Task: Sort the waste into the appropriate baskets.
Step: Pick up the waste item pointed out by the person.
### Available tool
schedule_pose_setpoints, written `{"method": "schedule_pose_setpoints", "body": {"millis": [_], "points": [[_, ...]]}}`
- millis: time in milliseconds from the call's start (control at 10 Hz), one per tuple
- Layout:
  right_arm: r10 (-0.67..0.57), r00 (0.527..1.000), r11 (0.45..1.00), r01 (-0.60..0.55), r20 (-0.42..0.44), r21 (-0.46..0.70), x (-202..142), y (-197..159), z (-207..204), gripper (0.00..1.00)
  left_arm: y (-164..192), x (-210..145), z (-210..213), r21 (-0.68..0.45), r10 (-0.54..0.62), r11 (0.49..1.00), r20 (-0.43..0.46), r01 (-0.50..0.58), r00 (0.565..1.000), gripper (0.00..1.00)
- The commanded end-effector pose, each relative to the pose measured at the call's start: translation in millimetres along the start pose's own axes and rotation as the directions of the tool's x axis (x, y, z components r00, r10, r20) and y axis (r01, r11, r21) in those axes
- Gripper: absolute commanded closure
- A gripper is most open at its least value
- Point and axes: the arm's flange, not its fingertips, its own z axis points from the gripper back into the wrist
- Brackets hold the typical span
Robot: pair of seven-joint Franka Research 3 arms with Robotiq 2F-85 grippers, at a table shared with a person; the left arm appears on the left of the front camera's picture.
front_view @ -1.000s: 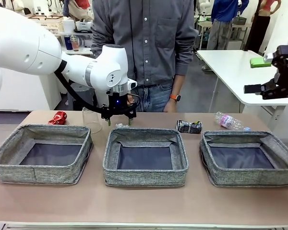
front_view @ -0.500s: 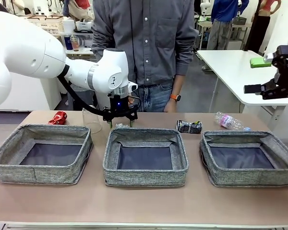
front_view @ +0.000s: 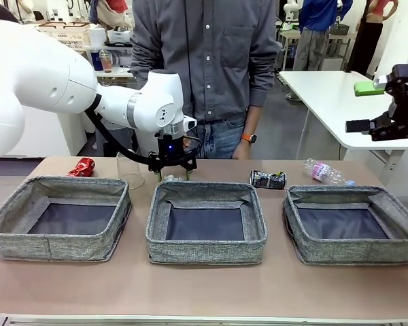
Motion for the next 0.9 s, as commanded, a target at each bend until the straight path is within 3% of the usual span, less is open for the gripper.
{"method": "schedule_pose_setpoints", "body": {"millis": [0,100,200,800], "points": [[0.023,1.000,0.999,-0.024,0.012,0.021,3.3,-0.2,-2.5,0.00,-0.4,3.6,1.9,-0.004,-0.008,1.000,-0.032,0.008,0.999,0.60],[0.023,1.000,0.999,-0.024,0.012,0.021,3.3,-0.2,-2.5,0.00,-0.9,3.6,1.1,0.004,-0.008,1.000,-0.031,0.008,0.999,0.83],[0.023,1.000,0.999,-0.024,0.012,0.021,3.3,-0.2,-2.5,0.00,-1.4,4.0,0.8,0.005,-0.006,1.000,-0.031,0.006,0.999,1.00],[0.023,1.000,0.999,-0.024,0.012,0.021,3.3,-0.2,-2.5,0.00,-1.5,3.7,0.0,0.025,0.009,1.000,-0.047,-0.008,0.999,1.00]]}}
